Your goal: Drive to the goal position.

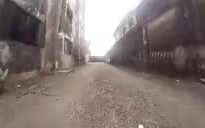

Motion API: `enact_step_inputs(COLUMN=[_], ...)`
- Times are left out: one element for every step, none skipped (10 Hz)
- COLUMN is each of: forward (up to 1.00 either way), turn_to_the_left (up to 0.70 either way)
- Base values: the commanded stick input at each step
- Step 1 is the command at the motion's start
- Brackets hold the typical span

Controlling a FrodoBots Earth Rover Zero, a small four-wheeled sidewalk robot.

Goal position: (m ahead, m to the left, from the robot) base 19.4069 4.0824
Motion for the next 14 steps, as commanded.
enact_step_inputs(forward=[0.7, 0.7, 0.7, 0.7, 0.7, 0.7, 0.7, 0.7, 0.7, 0.7, 0.7, 0.7, 0.7, 0.7], turn_to_the_left=[0.0, 0.0, 0.0, 0.0, 0.0, 0.0, 0.0, 0.0, 0.0, 0.0, 0.0, 0.0, 0.0, 0.0])
